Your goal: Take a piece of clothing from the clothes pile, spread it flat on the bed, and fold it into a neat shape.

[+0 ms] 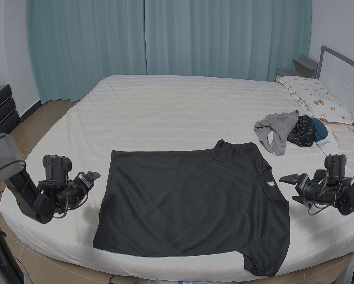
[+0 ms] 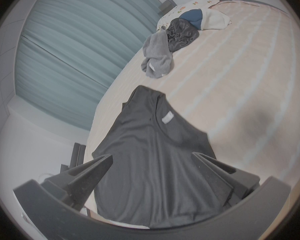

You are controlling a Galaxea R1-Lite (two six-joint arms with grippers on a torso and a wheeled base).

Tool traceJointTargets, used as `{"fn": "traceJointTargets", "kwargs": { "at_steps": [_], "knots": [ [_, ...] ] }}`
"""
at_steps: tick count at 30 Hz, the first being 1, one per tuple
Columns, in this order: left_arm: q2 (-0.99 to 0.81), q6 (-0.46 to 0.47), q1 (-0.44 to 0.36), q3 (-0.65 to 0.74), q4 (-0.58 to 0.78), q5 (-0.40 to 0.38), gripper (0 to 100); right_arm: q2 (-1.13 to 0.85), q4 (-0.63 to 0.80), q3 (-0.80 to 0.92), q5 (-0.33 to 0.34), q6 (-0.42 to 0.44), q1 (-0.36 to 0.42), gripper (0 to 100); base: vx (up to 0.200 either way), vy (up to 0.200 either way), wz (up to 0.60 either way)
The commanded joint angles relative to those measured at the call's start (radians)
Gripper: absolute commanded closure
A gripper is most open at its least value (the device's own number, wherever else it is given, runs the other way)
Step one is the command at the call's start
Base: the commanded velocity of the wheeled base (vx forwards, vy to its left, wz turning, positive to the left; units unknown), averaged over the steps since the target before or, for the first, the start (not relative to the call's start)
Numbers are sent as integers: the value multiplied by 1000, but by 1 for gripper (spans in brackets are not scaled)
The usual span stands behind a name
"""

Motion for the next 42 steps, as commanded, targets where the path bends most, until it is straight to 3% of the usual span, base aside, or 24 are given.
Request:
{"fn": "traceJointTargets", "kwargs": {
  "at_steps": [1,4,12,19,26,35,36,42],
  "knots": [
    [-125,-36,-86,253,-131,9,0,-204,-59,227,39,3,60,0,0,0,0],
    [-123,-108,-91,276,-138,18,0,-197,-59,239,42,5,63,0,-133,0,0],
    [-25,-105,-97,325,-141,20,0,-172,-58,253,55,3,63,0,-175,0,0],
    [122,-103,-149,383,-328,37,0,-151,-59,268,56,-3,63,0,0,0,0],
    [282,-89,-210,409,-550,161,0,-148,-59,271,58,-3,65,0,0,0,0],
    [286,-62,-226,438,-578,166,0,-123,-61,267,58,-5,63,0,0,0,0],
    [286,-62,-226,435,-578,166,100,-125,-61,267,56,-5,63,0,0,0,0],
    [283,-68,-216,437,-578,166,100,-97,-59,273,50,-9,62,0,0,0,0]
  ]
}}
